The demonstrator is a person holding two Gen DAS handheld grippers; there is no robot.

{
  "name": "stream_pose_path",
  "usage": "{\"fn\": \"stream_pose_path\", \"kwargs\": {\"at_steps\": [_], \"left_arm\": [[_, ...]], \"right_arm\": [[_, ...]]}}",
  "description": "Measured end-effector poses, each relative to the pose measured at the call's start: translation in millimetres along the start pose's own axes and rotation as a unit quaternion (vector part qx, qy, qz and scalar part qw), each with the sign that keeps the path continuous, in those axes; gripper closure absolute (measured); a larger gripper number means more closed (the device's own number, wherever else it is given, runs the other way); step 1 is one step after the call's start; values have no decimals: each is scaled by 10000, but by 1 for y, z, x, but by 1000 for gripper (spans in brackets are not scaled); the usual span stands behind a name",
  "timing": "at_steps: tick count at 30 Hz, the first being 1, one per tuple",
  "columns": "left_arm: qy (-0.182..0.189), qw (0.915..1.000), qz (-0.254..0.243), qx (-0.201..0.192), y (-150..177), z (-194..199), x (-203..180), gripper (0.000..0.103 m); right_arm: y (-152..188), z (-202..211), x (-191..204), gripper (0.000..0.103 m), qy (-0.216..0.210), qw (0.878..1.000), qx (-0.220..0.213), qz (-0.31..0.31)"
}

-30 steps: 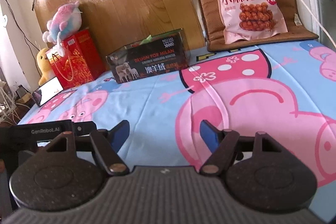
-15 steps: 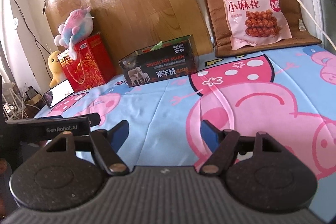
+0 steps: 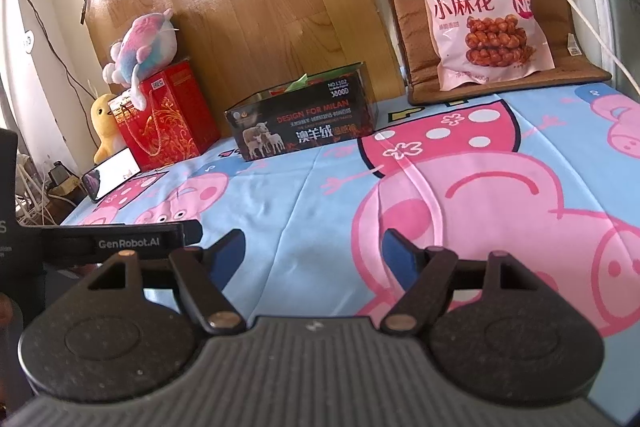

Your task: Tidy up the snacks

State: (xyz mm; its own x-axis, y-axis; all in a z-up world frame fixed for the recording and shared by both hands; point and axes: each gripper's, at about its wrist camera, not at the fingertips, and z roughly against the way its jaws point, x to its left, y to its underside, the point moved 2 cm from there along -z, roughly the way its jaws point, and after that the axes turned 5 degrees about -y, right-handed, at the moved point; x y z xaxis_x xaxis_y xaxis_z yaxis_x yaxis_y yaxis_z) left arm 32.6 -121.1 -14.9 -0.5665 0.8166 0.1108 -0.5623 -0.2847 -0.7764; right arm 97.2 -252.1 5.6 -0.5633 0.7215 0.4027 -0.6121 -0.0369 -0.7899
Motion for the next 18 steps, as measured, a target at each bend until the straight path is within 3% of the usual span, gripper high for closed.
{"fn": "stream_pose_path", "kwargs": {"at_steps": [18], "left_arm": [[62, 9999, -57, 126, 5, 0, 0, 0]], "right_arm": [[-1, 3, 5, 25, -80, 10000, -10, -9]]}}
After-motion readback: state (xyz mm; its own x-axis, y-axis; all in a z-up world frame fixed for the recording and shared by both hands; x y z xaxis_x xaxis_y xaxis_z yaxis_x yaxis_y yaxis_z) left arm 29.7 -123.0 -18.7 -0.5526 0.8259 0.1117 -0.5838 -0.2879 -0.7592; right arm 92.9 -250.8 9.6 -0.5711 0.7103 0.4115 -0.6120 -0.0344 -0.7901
